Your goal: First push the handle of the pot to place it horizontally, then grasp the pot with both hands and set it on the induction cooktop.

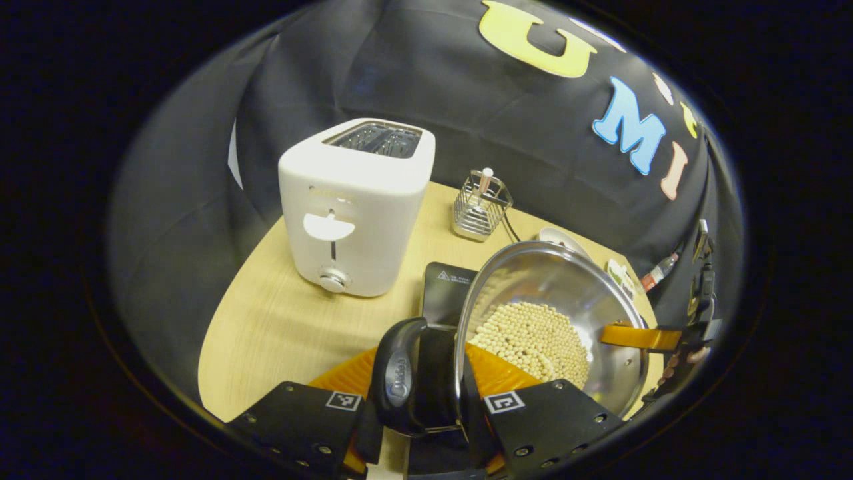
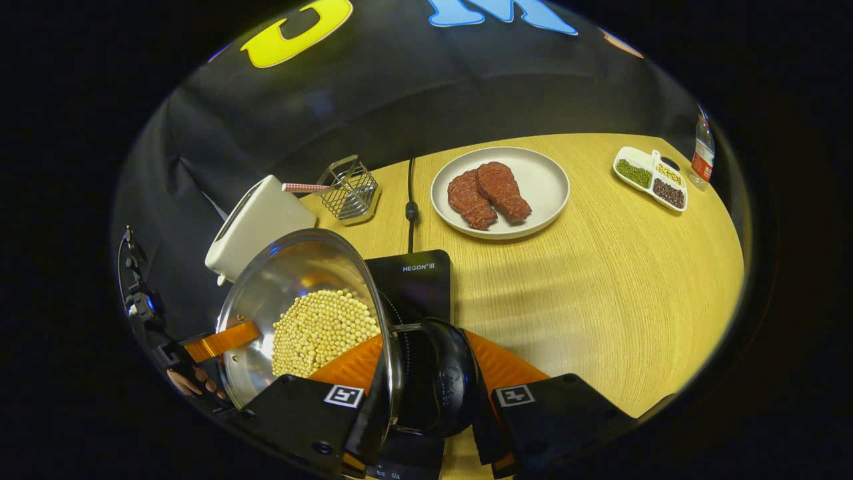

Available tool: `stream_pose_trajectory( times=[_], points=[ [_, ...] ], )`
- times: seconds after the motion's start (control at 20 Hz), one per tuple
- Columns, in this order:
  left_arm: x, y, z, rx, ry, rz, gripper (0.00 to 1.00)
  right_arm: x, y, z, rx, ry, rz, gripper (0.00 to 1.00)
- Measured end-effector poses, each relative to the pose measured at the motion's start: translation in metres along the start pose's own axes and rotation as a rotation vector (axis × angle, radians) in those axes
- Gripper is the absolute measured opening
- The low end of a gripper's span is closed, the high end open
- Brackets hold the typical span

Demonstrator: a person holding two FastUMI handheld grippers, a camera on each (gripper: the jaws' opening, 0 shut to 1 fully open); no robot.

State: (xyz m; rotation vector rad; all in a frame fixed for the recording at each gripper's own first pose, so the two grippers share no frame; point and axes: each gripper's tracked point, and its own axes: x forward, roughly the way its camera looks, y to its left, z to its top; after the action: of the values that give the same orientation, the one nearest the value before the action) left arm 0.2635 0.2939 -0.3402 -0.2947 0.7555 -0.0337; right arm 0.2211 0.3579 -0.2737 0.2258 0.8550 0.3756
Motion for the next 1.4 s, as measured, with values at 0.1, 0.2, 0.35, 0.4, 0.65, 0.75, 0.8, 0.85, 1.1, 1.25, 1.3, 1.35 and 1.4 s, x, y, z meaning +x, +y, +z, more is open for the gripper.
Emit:
stream_pose_trajectory(
  times=[0.1,0.2,0.35,0.4,0.65,0.75,0.8,0.85,1.1,1.25,1.3,1.35,1.4],
  points=[
    [0.0,0.002,0.0,-0.009,-0.002,-0.009,0.52,-0.001,-0.001,-0.001,0.003,0.001,0.006,0.54],
    [-0.001,0.001,0.0,-0.017,-0.004,-0.014,0.48,-0.001,0.0,-0.002,0.007,0.001,0.012,0.54],
    [0.0,0.0,-0.001,-0.016,-0.003,-0.015,0.52,-0.002,-0.001,-0.003,0.004,0.007,0.007,0.57],
    [-0.001,0.0,-0.002,-0.012,0.002,-0.012,0.49,-0.001,-0.001,-0.004,0.009,0.019,0.0,0.55],
    [-0.001,-0.002,-0.005,-0.009,0.017,0.007,0.55,-0.006,-0.003,-0.015,-0.034,0.086,-0.044,0.61],
    [-0.001,-0.003,-0.007,0.051,0.025,0.045,0.6,-0.016,-0.003,-0.014,-0.054,0.1,-0.028,0.67],
    [-0.004,-0.001,-0.008,0.094,0.047,0.085,0.7,-0.022,-0.005,-0.01,-0.064,0.089,-0.024,0.79],
    [-0.009,0.001,-0.009,0.128,0.061,0.121,0.76,-0.028,-0.008,-0.008,-0.069,0.079,-0.027,0.9],
    [-0.049,-0.015,0.018,0.213,-0.005,0.23,0.87,-0.079,-0.019,0.011,-0.076,-0.001,-0.006,1.0],
    [-0.079,-0.041,0.032,0.249,-0.05,0.253,0.84,-0.128,-0.038,0.015,-0.111,-0.026,-0.002,0.98],
    [-0.089,-0.055,0.036,0.25,-0.068,0.245,0.84,-0.143,-0.046,0.019,-0.121,-0.039,0.0,0.98],
    [-0.102,-0.069,0.038,0.25,-0.084,0.242,0.87,-0.159,-0.055,0.023,-0.124,-0.055,0.001,0.98],
    [-0.114,-0.083,0.042,0.252,-0.106,0.248,0.86,-0.175,-0.063,0.028,-0.118,-0.077,0.006,0.98]
  ],
)
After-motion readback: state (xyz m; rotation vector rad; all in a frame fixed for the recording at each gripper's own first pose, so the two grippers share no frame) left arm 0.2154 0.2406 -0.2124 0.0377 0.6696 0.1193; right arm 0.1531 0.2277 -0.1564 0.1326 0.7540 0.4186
